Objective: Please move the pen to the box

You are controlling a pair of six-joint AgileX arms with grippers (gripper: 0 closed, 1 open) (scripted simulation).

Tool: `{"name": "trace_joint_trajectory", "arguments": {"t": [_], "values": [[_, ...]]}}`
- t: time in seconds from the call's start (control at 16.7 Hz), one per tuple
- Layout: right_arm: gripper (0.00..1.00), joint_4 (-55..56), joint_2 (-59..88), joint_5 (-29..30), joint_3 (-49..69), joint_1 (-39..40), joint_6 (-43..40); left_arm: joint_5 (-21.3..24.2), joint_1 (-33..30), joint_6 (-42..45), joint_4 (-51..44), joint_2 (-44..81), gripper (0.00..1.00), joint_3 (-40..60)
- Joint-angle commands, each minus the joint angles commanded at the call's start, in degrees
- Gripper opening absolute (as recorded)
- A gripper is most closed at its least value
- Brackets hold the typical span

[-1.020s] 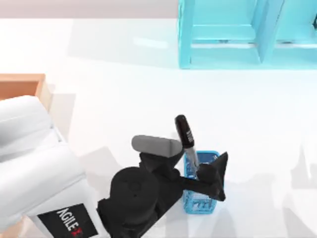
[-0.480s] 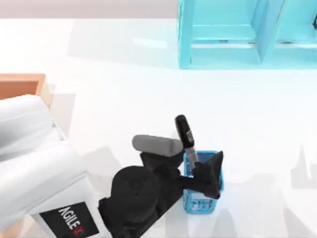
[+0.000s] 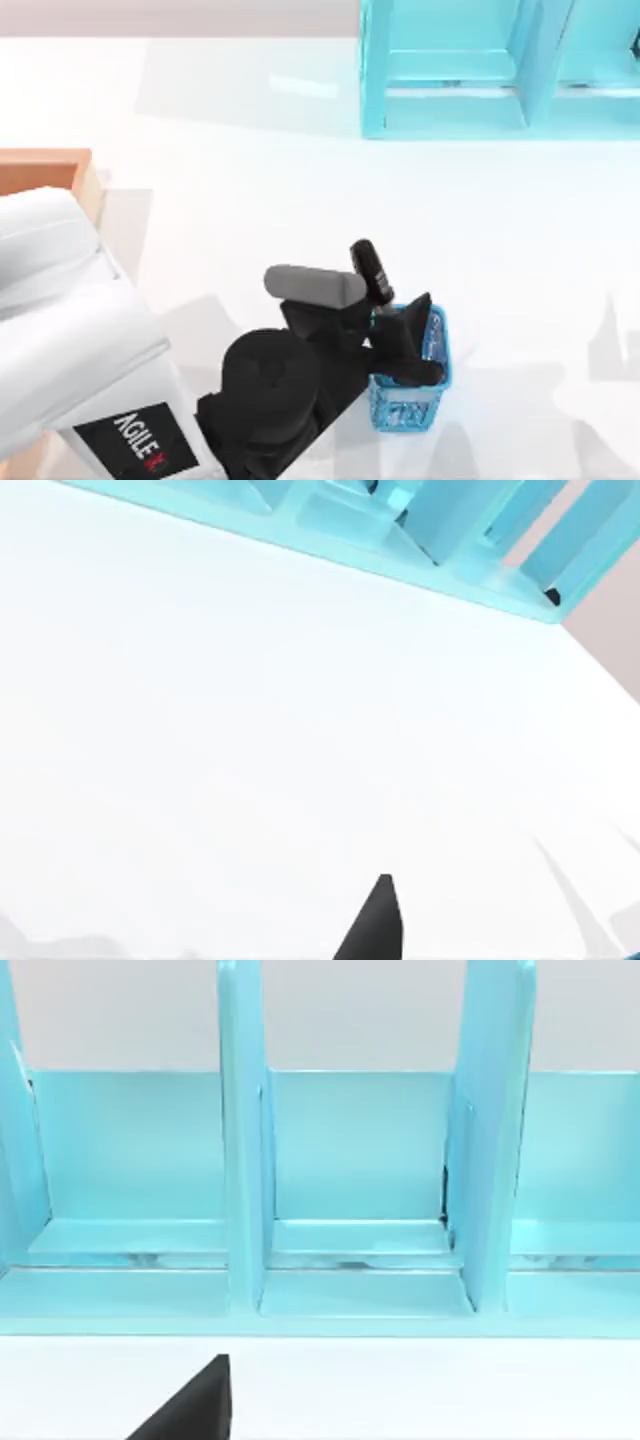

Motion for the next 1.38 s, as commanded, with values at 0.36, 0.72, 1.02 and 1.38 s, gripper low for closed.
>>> {"name": "trace_joint_trajectory", "arguments": {"t": [0.36, 0.72, 1.02, 1.38], "values": [[1.00, 0.0, 0.0, 0.0, 0.0, 0.0, 0.0, 0.0, 0.0, 0.0, 0.0, 0.0, 0.00, 0.0], [1.00, 0.0, 0.0, 0.0, 0.0, 0.0, 0.0, 0.7, 1.8, 0.6, -1.4, -3.1, 0.00, 0.1], [1.00, 0.0, 0.0, 0.0, 0.0, 0.0, 0.0, 7.5, 9.4, 2.4, -16.0, -18.0, 0.00, -0.8], [1.00, 0.0, 0.0, 0.0, 0.0, 0.0, 0.0, 20.0, 22.1, 4.3, -43.8, -47.8, 0.00, -2.3]]}}
